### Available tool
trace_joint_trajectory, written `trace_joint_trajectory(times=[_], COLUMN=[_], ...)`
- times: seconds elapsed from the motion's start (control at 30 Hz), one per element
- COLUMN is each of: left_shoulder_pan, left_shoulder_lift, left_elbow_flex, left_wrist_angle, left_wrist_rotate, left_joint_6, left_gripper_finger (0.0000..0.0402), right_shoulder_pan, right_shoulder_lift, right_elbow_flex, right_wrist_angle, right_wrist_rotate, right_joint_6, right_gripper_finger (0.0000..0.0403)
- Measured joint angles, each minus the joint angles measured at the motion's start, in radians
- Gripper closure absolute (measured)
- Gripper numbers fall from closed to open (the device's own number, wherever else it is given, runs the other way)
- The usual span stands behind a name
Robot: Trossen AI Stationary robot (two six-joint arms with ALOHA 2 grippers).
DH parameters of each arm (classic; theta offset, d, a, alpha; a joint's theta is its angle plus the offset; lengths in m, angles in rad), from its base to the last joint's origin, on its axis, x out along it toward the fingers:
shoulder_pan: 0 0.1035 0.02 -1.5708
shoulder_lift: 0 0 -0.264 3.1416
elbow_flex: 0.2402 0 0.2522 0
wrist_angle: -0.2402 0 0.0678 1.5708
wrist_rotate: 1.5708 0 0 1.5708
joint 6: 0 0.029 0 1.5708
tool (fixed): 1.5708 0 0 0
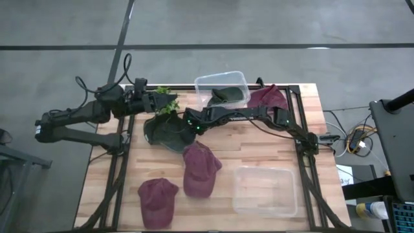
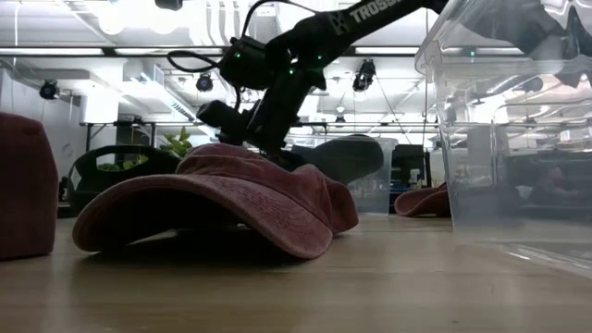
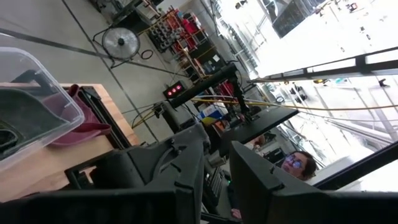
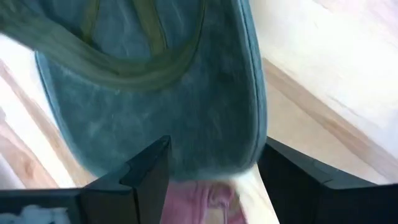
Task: Pick & Place hat
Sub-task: Put the black cap in the top transparent bin
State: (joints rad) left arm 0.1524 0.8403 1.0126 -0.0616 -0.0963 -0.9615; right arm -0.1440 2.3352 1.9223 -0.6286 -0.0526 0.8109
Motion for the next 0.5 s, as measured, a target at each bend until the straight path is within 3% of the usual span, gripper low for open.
trace_joint_trajectory(times=[0.17,0.4,0.5], left_shoulder_pan=[0.0,0.002,0.003], left_shoulder_lift=[-0.001,-0.001,-0.004], left_elbow_flex=[0.0,0.0,-0.001], left_wrist_angle=[0.0,0.0,0.0], left_wrist_rotate=[-0.001,-0.002,-0.002], left_joint_6=[-0.008,-0.009,-0.009], left_gripper_finger=[0.033,0.033,0.033], right_shoulder_pan=[0.0,0.003,0.009], right_shoulder_lift=[0.001,-0.002,-0.003], right_elbow_flex=[-0.044,-0.072,-0.042], right_wrist_angle=[0.115,0.156,0.144], right_wrist_rotate=[-0.004,-0.011,-0.031], right_joint_6=[0.047,0.038,0.027], right_gripper_finger=[0.0219,0.0374,0.0389])
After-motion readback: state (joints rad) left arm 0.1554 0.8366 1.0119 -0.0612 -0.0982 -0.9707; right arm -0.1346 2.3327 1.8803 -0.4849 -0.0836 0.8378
